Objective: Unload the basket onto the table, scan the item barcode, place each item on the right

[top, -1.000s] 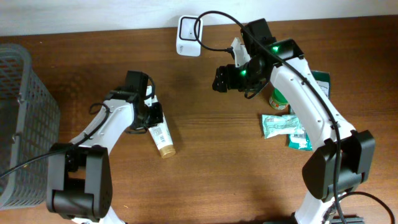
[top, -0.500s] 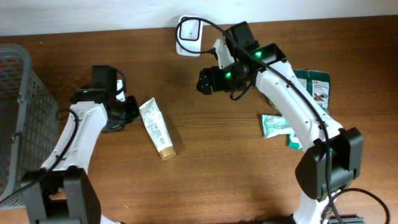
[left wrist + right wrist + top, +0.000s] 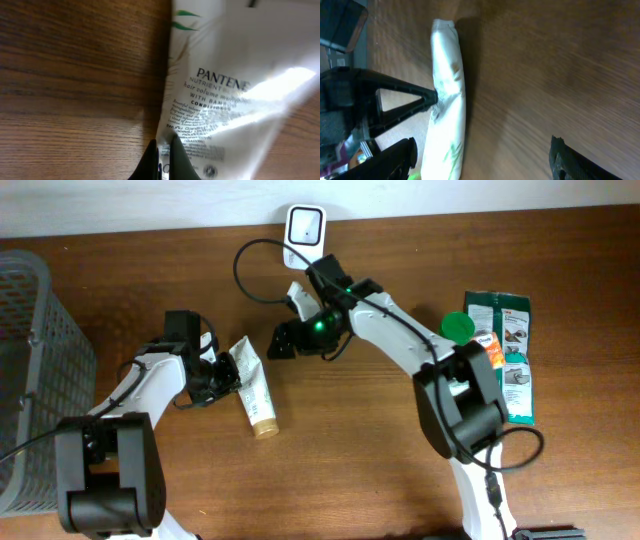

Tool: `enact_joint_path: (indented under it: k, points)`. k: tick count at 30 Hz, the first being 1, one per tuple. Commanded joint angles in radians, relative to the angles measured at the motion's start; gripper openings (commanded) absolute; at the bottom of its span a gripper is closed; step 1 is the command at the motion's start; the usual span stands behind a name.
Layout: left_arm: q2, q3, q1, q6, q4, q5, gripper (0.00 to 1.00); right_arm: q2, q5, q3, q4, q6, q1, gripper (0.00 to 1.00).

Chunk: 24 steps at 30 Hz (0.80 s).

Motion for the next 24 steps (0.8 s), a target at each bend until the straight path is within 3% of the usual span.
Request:
enact_joint_path:
  k: [1,6,12,17,20,24]
  points:
    - [0.043,-0.014,-0.002,-0.013,-0.002,0.003,0.0,0.049,-0.055,0.012,0.035,-0.011,0.036,0.81]
    - [0.043,-0.014,-0.002,-0.013,-0.003,0.002,0.0,0.055,-0.043,0.012,0.074,0.024,0.068,0.74]
    - [0.043,-0.014,0.02,-0.013,0.002,0.004,0.0,0.07,0.044,0.012,0.07,0.023,0.069,0.73]
    - [-0.005,0.057,0.097,0.161,0.076,0.315,0.0,0.07,0.045,0.012,0.062,0.022,0.039,0.73]
    - [-0.018,0.047,0.085,0.173,0.072,0.341,0.0,0.07,0.06,0.012,0.062,0.023,0.04,0.73]
    - [0.0,-0.005,0.072,0.172,0.075,0.253,0.0,0.088,0.059,0.012,0.063,0.023,0.046,0.73]
